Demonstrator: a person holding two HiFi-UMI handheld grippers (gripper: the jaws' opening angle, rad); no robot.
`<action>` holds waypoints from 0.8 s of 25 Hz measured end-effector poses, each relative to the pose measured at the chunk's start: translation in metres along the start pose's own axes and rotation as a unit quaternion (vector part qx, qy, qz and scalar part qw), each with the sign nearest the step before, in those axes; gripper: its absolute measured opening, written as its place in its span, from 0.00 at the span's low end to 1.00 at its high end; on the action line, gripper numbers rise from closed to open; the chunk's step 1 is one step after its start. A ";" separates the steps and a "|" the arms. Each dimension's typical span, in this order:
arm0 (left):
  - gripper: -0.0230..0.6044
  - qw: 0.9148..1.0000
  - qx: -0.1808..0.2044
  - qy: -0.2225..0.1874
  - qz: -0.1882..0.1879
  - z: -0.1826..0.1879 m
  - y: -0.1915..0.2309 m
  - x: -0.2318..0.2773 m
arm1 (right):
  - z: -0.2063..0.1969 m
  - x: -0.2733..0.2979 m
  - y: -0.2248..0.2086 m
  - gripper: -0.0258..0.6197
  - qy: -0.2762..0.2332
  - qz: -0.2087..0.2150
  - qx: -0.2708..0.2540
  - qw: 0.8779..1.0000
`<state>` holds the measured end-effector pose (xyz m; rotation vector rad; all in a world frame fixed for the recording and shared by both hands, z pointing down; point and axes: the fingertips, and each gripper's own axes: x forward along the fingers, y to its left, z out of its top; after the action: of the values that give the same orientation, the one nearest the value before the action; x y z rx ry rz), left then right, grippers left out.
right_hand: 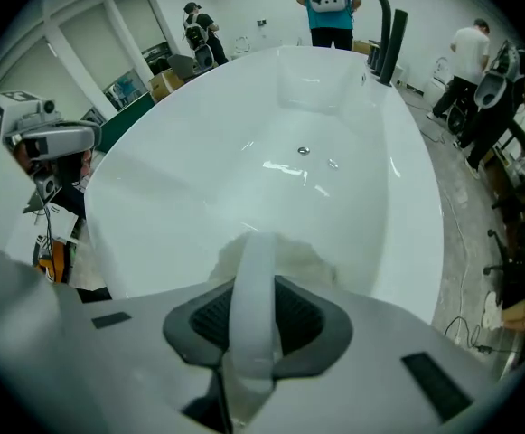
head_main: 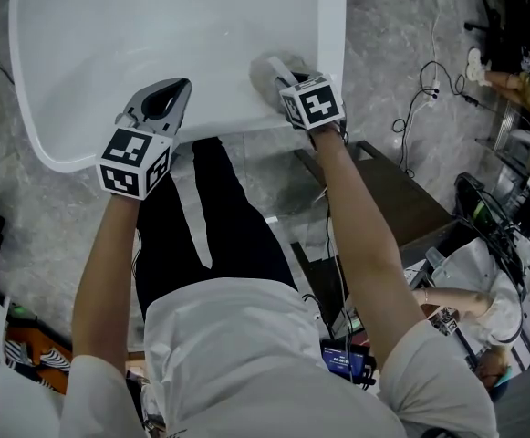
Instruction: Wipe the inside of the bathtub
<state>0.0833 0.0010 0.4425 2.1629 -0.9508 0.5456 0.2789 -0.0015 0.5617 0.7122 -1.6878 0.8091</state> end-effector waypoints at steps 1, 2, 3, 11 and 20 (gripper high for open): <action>0.04 1.000 -0.001 0.000 0.000 -0.001 0.002 -0.002 | 0.001 0.000 0.000 0.18 0.004 0.002 0.007 1.000; 0.04 1.000 -0.002 0.000 0.001 -0.002 0.003 -0.004 | 0.001 0.000 0.000 0.18 0.007 0.006 0.015 1.000; 0.04 1.000 -0.003 0.001 0.002 -0.003 0.005 -0.006 | 0.001 0.000 0.001 0.18 0.010 0.011 0.024 1.000; 0.04 1.000 -0.011 0.006 0.012 -0.015 0.017 -0.022 | 0.007 0.009 0.019 0.18 0.010 0.049 0.081 0.996; 0.04 0.999 -0.014 0.016 0.036 -0.033 0.042 -0.039 | 0.034 0.028 0.075 0.18 0.011 0.107 0.095 0.990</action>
<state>0.0237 0.0229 0.4587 2.0960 -1.0164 0.5966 0.1935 0.0131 0.5708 0.6534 -1.7013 1.1371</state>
